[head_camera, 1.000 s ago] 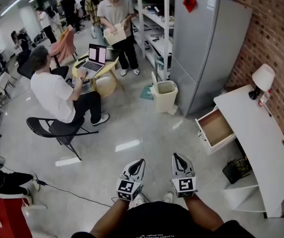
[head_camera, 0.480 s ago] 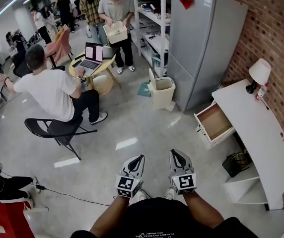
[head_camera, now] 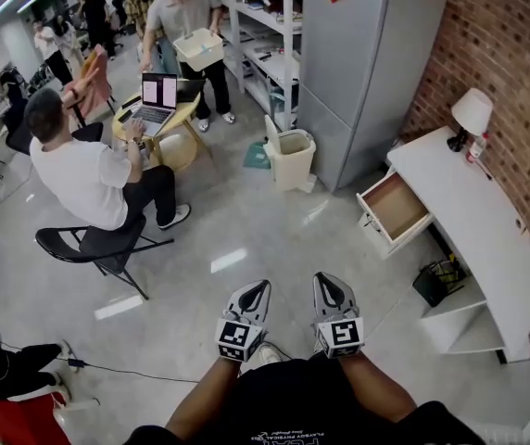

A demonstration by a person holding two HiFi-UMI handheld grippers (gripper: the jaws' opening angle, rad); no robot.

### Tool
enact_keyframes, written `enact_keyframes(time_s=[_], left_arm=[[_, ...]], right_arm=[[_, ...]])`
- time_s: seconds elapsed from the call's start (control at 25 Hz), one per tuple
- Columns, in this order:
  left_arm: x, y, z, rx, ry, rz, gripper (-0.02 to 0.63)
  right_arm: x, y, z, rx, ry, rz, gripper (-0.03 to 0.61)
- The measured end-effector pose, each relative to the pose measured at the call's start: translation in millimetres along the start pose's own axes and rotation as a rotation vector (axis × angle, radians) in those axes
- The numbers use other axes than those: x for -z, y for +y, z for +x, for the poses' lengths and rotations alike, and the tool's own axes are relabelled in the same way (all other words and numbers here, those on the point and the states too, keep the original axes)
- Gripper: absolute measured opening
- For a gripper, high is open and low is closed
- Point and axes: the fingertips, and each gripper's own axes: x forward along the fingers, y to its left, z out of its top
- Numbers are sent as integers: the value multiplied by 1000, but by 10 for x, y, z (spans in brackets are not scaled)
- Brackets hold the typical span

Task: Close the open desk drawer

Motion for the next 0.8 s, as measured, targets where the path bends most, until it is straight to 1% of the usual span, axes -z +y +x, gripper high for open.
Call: enact_keyframes(time_s=[0.2,0.32,0.48,0.64,0.8], left_arm=[[61,41,-35,19,4,-10,8],[48,67,-13,19,3,-15,8],[56,129,16,8,7,-21,8],[89,188,150,-5,19,-15,8],[94,244,327,-15,33,-5,8]], right_arm=[[50,55,12,18,15,0,29],[41,1,33,33,20,-3,29],[49,-20,109,27,38,-13,29],[66,-112,237,14,16,-11,29],[115,-267,380,12,18,-8,29]])
